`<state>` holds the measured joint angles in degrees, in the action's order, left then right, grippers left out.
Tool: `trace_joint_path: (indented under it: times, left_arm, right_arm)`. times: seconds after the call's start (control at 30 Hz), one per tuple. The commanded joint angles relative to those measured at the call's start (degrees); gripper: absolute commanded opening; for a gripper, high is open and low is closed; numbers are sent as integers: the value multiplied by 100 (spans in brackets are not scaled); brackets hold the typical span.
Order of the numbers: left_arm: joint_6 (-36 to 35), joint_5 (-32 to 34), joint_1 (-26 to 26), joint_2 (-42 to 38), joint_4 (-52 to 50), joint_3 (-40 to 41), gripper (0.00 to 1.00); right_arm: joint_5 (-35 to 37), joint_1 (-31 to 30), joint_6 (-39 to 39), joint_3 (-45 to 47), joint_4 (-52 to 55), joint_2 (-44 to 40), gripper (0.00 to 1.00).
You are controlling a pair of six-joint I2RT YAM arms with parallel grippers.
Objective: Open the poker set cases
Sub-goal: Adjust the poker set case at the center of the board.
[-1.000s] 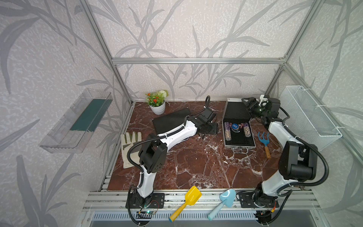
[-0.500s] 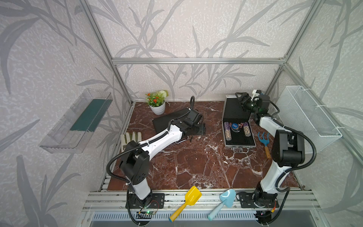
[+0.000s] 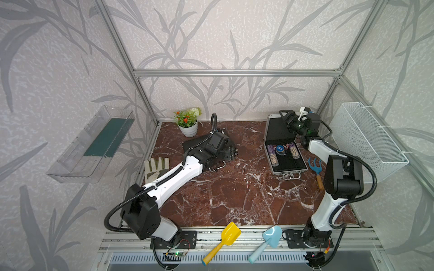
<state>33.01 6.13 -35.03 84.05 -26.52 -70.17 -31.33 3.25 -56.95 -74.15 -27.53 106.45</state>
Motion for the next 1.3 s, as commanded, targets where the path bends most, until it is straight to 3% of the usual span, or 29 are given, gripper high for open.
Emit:
trace_joint_path:
  times: [0.0,0.3,0.57,0.93,1.07,1.27]
  left_arm:
    - [59,325,183,-242,-140,206,81]
    - [268,310,837,-658,-232,697,84]
    - [267,400,1008,-826,-325,814,85]
    - [725,147,1864,-946,-162,1256,87]
    - [904,-20,2200,-1033,64,1550,88]
    - [1050,-194,2623,-1119,272,1865,88]
  right_arm:
    - [72,-35,86,91,382,-447,96]
    - [53,-35,187,217,1075,-834,97]
    - [-35,-26,191,286,1224,-1062,97]
    - [-110,-184,332,1218,1353,-1813,95]
    - [-78,-548,462,1542,1394,-2146,92]
    - [276,-1578,639,1811,1272,-2121,90]
